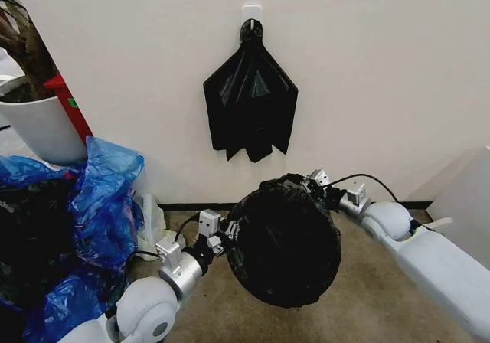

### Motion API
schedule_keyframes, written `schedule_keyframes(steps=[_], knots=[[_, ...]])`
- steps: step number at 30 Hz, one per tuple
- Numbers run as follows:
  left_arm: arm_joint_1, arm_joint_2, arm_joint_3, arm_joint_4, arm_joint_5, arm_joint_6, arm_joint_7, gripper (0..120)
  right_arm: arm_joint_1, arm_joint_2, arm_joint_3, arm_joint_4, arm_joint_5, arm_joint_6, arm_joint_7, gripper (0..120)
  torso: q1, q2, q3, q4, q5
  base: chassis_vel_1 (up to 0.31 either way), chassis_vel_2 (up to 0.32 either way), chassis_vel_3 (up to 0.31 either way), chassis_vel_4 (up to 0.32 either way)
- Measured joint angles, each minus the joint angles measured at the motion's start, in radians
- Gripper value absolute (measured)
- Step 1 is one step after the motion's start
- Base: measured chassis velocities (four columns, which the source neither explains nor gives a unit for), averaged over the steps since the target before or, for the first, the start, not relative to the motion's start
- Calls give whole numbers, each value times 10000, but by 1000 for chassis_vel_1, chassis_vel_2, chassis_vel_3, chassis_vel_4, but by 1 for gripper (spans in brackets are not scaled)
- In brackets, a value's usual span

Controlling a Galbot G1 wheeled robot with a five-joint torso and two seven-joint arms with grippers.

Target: Place the garbage bag over the trash bin.

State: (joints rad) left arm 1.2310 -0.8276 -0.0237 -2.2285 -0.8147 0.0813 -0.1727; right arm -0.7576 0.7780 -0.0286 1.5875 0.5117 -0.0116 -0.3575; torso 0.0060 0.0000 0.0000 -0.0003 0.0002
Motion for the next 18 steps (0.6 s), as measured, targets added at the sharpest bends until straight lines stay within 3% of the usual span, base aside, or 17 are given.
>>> schedule_keyframes(steps=[6,11,12,18], knots=[[-19,-111,-74,96,-90,-24,-195,1,-241,-242,185,278,38,-79,113,1,0,0,0,0,-3,0,0,0,0],[-209,-282,-384,307,-731,-62,-242,1,-654,-821,619,907,653,-12,193,25,0,0,0,-1,-3,0,0,0,0],[-209,-282,-384,307,-731,-62,-242,1,-654,-821,619,907,653,-12,193,25,0,0,0,-1,-3,0,0,0,0],[-147,-240,-598,554,-1214,-224,313,1,-848,-1214,931,1207,2321,434,103,48,0,0,0,2,-1,0,0,0,0]])
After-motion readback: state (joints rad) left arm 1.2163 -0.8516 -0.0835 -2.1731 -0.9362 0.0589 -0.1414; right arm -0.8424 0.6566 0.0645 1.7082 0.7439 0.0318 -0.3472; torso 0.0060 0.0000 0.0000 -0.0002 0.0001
